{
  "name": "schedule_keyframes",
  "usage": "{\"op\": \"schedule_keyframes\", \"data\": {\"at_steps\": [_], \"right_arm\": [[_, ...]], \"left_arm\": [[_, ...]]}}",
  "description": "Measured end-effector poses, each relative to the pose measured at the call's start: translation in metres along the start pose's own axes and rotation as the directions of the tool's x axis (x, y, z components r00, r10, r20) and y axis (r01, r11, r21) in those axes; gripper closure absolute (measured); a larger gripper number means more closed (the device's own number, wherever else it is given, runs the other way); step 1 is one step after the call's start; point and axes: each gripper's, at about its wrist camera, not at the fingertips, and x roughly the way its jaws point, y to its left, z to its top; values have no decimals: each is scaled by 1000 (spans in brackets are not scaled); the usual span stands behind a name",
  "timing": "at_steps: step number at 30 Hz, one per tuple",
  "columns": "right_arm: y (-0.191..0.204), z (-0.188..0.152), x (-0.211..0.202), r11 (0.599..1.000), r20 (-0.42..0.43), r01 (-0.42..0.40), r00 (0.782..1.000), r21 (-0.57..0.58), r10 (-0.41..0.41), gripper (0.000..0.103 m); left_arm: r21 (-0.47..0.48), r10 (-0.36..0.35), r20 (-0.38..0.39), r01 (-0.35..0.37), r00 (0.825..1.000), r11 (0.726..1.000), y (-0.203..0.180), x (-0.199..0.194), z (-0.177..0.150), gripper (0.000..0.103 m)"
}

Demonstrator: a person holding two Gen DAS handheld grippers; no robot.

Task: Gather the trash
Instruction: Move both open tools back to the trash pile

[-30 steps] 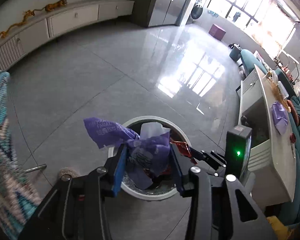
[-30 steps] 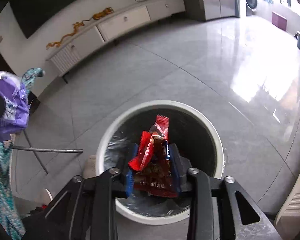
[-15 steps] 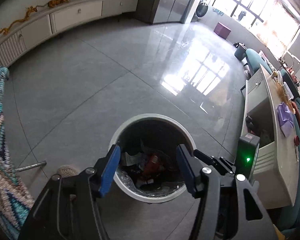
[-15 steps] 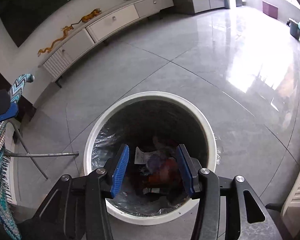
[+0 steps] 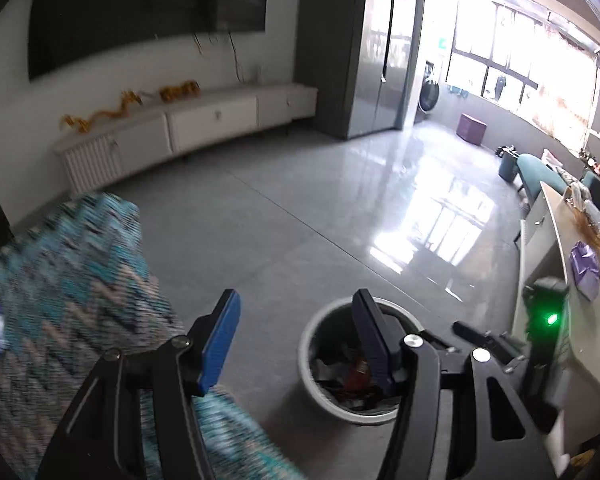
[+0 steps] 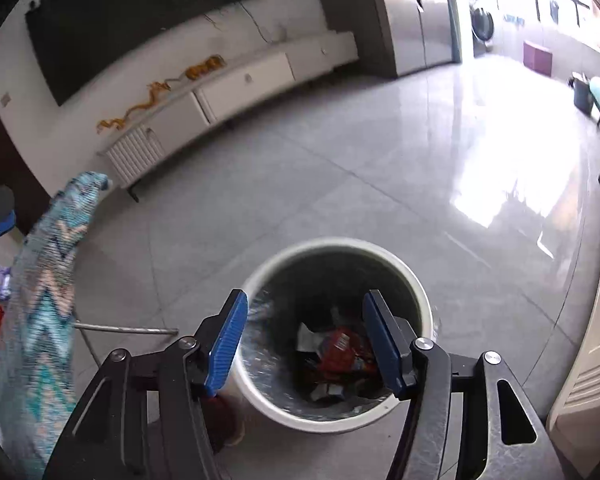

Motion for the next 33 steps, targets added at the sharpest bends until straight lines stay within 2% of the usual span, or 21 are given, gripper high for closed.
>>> {"op": "schedule_keyframes", "data": {"at_steps": [7, 10, 13, 20, 24, 33], "right_arm": [[45, 10, -66, 996, 113, -45, 992, -81, 54, 39], [62, 12, -91, 992, 151, -61, 985, -113, 78, 38], [77, 12, -111, 987, 180, -75, 979, -142, 100, 38], [120, 6, -154, 969, 221, -112, 962, -218, 161, 36], [148, 3, -172, 956, 230, -131, 954, -261, 194, 35], [210, -2, -204, 913, 238, -168, 933, -372, 269, 34]], "left_arm": [[70, 65, 73, -70, 995, 995, 18, -65, -13, 46], [55, 82, 82, -86, 993, 995, 28, -89, -20, 46], [35, 129, 105, -133, 986, 990, 38, -113, -28, 46], [-51, 234, 139, -229, 962, 972, 86, -171, -49, 46], [-118, 269, 133, -254, 954, 960, 121, -200, -67, 46], [-280, 387, 130, -341, 913, 898, 208, -269, -119, 46]]}}
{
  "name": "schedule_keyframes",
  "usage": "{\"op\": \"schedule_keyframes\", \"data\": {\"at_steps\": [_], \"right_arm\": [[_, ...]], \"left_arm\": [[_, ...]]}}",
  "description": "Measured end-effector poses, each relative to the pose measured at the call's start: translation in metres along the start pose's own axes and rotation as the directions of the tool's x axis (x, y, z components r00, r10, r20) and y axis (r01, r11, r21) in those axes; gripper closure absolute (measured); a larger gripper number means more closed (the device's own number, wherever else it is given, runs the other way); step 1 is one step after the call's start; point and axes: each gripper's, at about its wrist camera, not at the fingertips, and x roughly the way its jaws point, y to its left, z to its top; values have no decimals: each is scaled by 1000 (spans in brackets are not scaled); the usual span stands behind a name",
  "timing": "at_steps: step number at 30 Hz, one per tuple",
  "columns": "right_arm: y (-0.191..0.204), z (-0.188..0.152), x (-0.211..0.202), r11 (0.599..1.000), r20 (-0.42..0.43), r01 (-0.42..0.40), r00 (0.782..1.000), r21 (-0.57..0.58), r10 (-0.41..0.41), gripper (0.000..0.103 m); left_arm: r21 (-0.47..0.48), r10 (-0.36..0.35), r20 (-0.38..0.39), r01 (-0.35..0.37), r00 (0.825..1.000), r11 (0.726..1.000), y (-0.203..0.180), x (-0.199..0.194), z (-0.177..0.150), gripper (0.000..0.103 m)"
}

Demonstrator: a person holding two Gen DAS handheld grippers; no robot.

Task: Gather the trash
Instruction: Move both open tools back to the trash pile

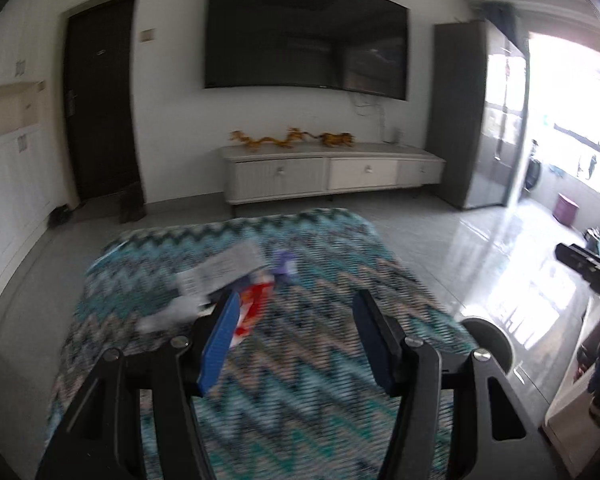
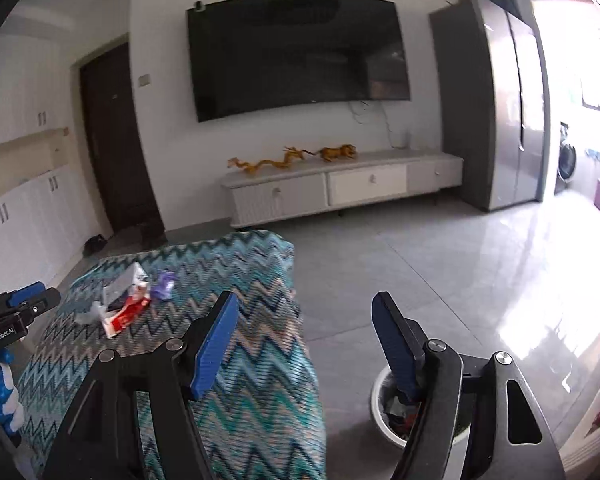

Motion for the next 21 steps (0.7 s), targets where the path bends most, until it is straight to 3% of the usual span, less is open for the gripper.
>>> {"op": "schedule_keyframes", "data": {"at_steps": [10, 15, 21], "right_arm": [[45, 13, 28, 995, -36, -67, 997, -69, 65, 33], [64, 15, 64, 990, -83, -109, 991, -85, 102, 33], [92, 15, 118, 980, -150, -175, 976, -100, 159, 33]], "left_arm": [[-130, 110, -72, -119, 991, 984, 114, 6, -31, 46], [-187, 84, -126, -106, 989, 977, 148, 26, -41, 46], [-164, 28, -162, -55, 986, 985, 149, 58, -39, 46]]}}
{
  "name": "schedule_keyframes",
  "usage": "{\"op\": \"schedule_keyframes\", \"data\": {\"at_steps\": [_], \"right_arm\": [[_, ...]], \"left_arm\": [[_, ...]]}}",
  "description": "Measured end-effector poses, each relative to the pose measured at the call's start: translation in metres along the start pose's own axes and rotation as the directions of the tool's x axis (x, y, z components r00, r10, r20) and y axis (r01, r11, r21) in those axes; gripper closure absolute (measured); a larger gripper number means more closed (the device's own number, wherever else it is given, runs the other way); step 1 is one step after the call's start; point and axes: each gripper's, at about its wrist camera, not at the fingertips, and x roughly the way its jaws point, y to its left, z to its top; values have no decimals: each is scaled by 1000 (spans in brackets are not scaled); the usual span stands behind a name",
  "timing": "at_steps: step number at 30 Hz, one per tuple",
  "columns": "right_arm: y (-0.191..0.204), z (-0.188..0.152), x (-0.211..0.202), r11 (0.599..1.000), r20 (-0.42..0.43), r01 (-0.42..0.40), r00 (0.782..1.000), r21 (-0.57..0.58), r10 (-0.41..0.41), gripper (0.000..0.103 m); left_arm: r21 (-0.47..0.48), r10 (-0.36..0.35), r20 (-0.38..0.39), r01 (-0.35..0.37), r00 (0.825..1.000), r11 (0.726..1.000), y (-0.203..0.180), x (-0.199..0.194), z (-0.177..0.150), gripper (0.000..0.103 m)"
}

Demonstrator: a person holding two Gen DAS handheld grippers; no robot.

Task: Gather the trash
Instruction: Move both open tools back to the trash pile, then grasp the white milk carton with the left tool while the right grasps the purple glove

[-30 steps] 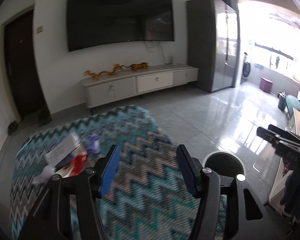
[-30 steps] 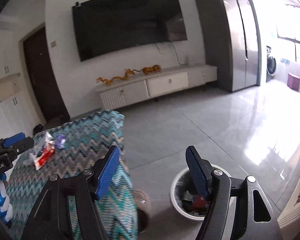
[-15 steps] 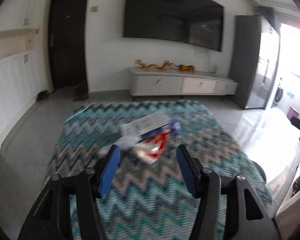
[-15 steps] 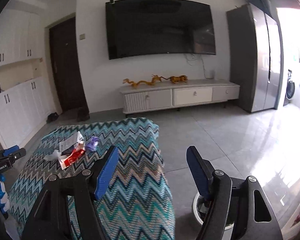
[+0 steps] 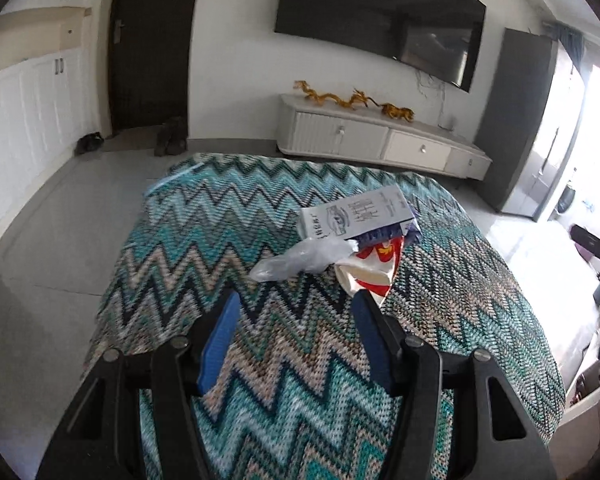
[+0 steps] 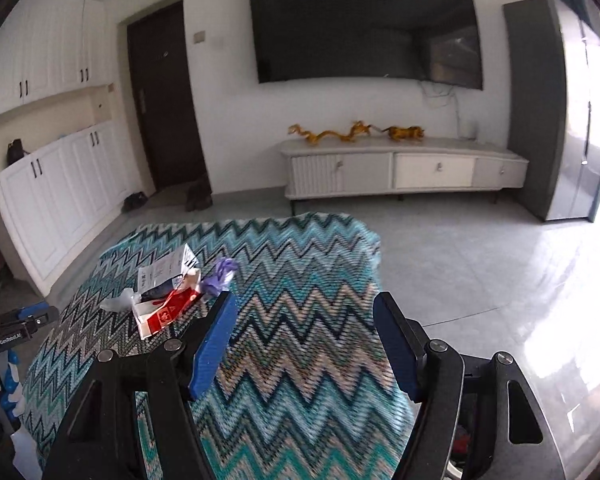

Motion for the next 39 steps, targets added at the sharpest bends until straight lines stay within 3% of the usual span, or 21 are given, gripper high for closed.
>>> {"op": "schedule_keyframes", "data": {"at_steps": [8, 11, 17, 24, 29, 34, 39], "right_arm": [[24, 8, 78, 994, -82, -99, 992, -41, 96, 33], [33, 11, 107, 990, -109, -135, 985, -43, 130, 33], [50, 16, 158, 977, -159, -214, 965, -28, 207, 33], [69, 16, 186, 958, -180, -285, 944, -15, 278, 33], [74, 16, 209, 951, -204, -309, 930, 14, 305, 34], [71, 19, 233, 945, -225, -323, 918, 56, 327, 40], [63, 16, 257, 931, -254, -346, 896, 112, 364, 55]], "left_arm": [[77, -59, -24, 61, 998, 995, -18, 44, 26, 45], [108, -82, -20, 84, 996, 991, -23, 59, 43, 31], [162, -117, -40, 122, 992, 979, -25, 89, 60, 30], [230, -165, -71, 177, 984, 957, -27, 114, 77, 30], [297, -195, -98, 216, 976, 930, -34, 132, 90, 24], [251, -231, -136, 259, 963, 933, -26, 155, 104, 24], [184, -308, -192, 343, 932, 921, -18, 180, 122, 24]]}}
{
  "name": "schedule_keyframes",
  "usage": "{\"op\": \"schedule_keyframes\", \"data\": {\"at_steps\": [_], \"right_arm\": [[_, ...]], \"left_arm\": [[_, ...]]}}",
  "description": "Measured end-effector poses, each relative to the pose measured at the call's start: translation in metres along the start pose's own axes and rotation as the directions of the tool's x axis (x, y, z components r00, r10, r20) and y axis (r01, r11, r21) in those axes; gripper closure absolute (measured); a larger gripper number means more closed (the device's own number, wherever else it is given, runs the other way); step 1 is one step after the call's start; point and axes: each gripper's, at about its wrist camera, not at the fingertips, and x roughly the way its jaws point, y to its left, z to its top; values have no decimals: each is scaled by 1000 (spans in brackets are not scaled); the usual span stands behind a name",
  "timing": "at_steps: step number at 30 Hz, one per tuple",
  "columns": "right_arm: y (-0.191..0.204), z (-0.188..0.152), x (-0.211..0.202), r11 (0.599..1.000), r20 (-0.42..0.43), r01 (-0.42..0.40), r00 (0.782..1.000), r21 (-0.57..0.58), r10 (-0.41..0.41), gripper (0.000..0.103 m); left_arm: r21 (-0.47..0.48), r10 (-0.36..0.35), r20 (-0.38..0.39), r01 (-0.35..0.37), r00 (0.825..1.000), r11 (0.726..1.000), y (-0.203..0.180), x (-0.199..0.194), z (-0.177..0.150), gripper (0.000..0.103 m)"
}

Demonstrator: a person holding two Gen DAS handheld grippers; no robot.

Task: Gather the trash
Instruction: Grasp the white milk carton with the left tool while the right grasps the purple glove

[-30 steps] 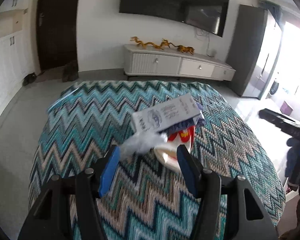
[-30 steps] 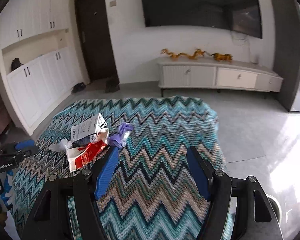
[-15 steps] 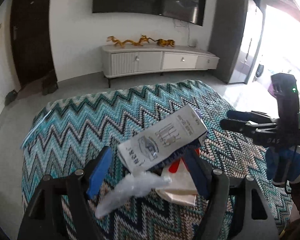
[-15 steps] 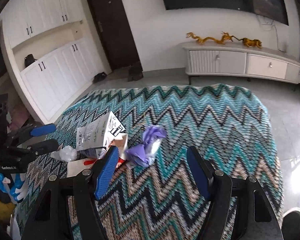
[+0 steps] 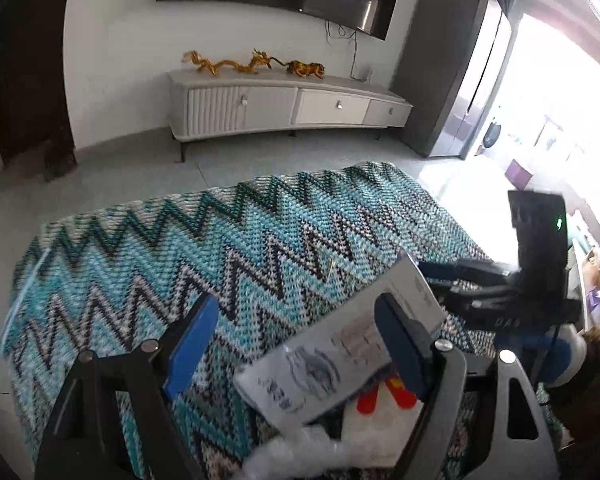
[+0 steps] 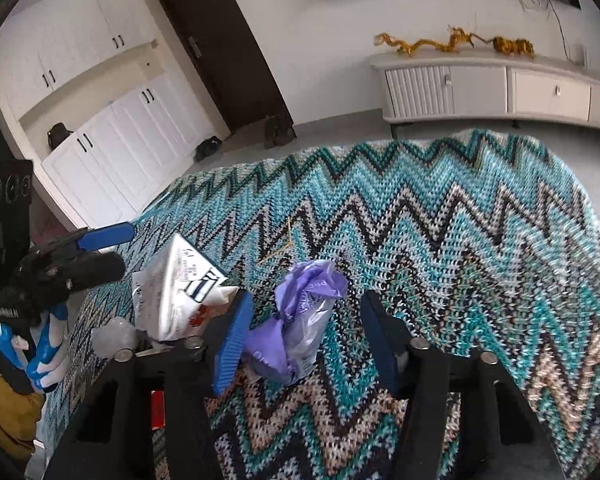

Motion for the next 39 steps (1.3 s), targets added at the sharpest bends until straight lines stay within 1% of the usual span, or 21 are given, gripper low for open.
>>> {"op": "schedule_keyframes", "data": {"at_steps": [1, 2, 3, 5, 6, 9, 11, 12, 16, 20, 22, 23, 25, 27, 28, 29, 31, 32, 34, 37, 39], "right_arm": [[-3, 0, 4, 1000, -13, -15, 1000, 7, 15, 59], [-5, -1, 7, 999, -24, -33, 999, 13, 33, 67], [-6, 0, 8, 999, -27, -49, 998, 16, 50, 70], [-6, -2, 5, 998, -19, -58, 998, 10, 58, 73], [-7, -2, 3, 998, -15, -60, 998, 9, 60, 73], [-15, -9, -5, 998, -4, -57, 998, 23, 57, 73], [-19, -15, -15, 998, 10, -58, 998, 26, 58, 74], [-20, -17, -20, 998, 17, -58, 998, 21, 58, 76], [-21, -24, -37, 999, 30, -44, 999, 11, 44, 77], [-22, -35, -55, 999, 44, -32, 999, 19, 31, 77], [-22, -38, -60, 999, 45, -25, 999, 23, 23, 78], [-21, -40, -63, 999, 45, -22, 999, 23, 21, 79], [-20, -44, -70, 1000, 48, -17, 999, 21, 16, 80], [-18, -53, -81, 1000, 51, -12, 999, 19, 11, 80], [-16, -55, -84, 1000, 53, -8, 999, 18, 7, 80], [-16, -58, -89, 1000, 56, -4, 998, 18, 3, 80], [-15, -63, -97, 1000, 62, 0, 998, 23, -2, 80], [-13, -67, -103, 1000, 66, 2, 998, 26, -4, 80], [-11, -73, -113, 999, 72, 4, 997, 33, -7, 80], [-7, -84, -131, 999, 84, 9, 996, 39, -12, 81], [-6, -88, -140, 999, 93, 15, 996, 43, -19, 80]], "left_arm": [[-1, -18, -10, 18, 1000, 1000, 0, 3, 1, 24], [1, -44, -28, 44, 999, 999, 0, 8, 3, 24], [5, -59, -40, 60, 997, 998, 0, 11, 3, 24], [18, -109, -73, 110, 991, 994, -4, 19, 3, 24], [23, -123, -84, 125, 989, 992, -6, 21, 2, 24], [46, -138, -113, 144, 984, 989, -15, 24, -3, 24], [64, -146, -119, 154, 982, 986, -23, 19, -8, 24], [77, -149, -121, 159, 981, 984, -27, 17, -11, 24], [126, -132, -150, 151, 980, 980, -42, 11, -25, 24], [179, -57, -175, 89, 983, 980, -54, 14, -36, 24], [184, -25, -175, 57, 984, 981, -56, 17, -38, 26], [181, -13, -165, 43, 986, 982, -57, 17, -39, 34], [151, -13, -155, 36, 988, 988, -54, 16, -38, 47], [120, -16, -135, 32, 991, 992, -50, 12, -36, 52], [105, -15, -121, 28, 993, 994, -48, 9, -36, 61], [90, -24, -116, 35, 993, 995, -48, 6, -35, 73], [57, -37, -104, 43, 994, 997, -47, 0, -34, 88], [44, -30, -94, 34, 995, 998, -48, -4, -35, 90], [21, -21, -97, 23, 995, 1000, -47, -7, -37, 93], [-1, -20, -105, 20, 994, 1000, -52, -11, -41, 93], [-23, -12, -115, 10, 993, 1000, -54, -8, -43, 91]]}}
